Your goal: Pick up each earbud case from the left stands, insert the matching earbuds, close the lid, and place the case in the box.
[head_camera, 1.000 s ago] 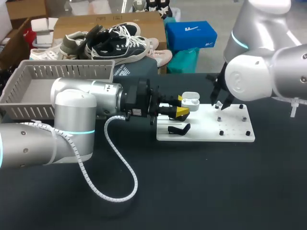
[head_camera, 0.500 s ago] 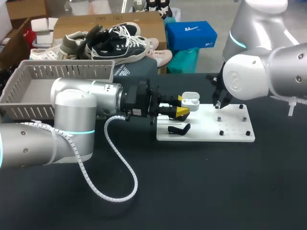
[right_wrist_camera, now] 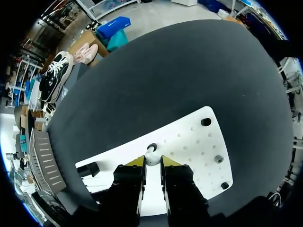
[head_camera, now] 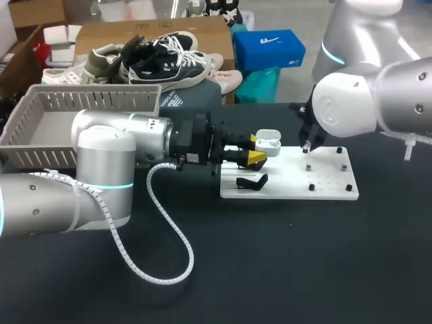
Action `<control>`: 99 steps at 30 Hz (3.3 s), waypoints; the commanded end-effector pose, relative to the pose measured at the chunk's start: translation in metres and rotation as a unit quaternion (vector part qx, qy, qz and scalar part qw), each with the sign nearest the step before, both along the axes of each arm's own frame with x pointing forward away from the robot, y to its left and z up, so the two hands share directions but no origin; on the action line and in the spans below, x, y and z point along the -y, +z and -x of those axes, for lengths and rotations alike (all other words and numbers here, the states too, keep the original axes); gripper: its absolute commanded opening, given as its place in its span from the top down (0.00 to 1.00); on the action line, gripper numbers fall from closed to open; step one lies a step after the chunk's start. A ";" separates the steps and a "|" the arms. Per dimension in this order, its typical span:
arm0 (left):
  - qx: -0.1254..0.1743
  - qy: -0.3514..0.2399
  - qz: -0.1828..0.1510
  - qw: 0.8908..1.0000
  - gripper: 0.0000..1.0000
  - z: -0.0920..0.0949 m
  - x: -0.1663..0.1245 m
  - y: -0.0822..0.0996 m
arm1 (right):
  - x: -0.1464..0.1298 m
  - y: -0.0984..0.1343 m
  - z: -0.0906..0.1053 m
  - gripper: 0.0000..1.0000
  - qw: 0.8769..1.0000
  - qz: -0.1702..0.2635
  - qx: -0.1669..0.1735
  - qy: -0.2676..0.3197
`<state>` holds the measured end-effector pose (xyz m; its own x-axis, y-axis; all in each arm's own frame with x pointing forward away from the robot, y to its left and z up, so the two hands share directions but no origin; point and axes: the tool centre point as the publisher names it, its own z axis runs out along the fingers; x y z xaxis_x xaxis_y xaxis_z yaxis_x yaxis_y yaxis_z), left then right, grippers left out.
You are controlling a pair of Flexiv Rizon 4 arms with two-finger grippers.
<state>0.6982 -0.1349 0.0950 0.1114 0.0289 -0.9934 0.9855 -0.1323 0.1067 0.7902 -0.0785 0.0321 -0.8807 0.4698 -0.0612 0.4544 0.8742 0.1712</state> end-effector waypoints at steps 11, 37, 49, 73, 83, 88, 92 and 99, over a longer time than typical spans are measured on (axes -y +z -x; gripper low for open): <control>0.001 0.001 0.001 1.000 1.00 0.001 0.000 0.000 | 0.012 0.050 0.020 1.00 1.000 -0.007 0.025 0.004; 0.001 0.001 0.001 1.000 1.00 0.001 0.000 0.000 | -0.067 0.172 0.086 1.00 0.976 0.063 0.017 0.207; 0.001 0.001 0.001 1.000 1.00 0.001 0.000 0.000 | -0.108 0.158 0.105 1.00 0.967 0.072 -0.014 0.245; 0.001 0.001 0.001 1.000 1.00 0.001 0.000 0.000 | -0.119 0.149 0.114 1.00 0.965 0.084 -0.020 0.247; 0.001 0.001 0.001 1.000 1.00 0.001 0.000 0.000 | -0.115 0.142 0.106 1.00 0.959 0.085 -0.012 0.272; 0.001 0.001 0.001 1.000 1.00 0.001 0.000 0.000 | -0.115 0.138 0.107 1.00 0.958 0.084 -0.016 0.274; 0.001 0.001 0.001 1.000 1.00 0.001 0.000 0.000 | -0.118 0.136 0.109 1.00 0.956 0.082 -0.021 0.282; 0.001 0.001 0.001 1.000 1.00 0.001 0.000 0.000 | -0.120 0.132 0.112 1.00 0.954 0.083 -0.025 0.285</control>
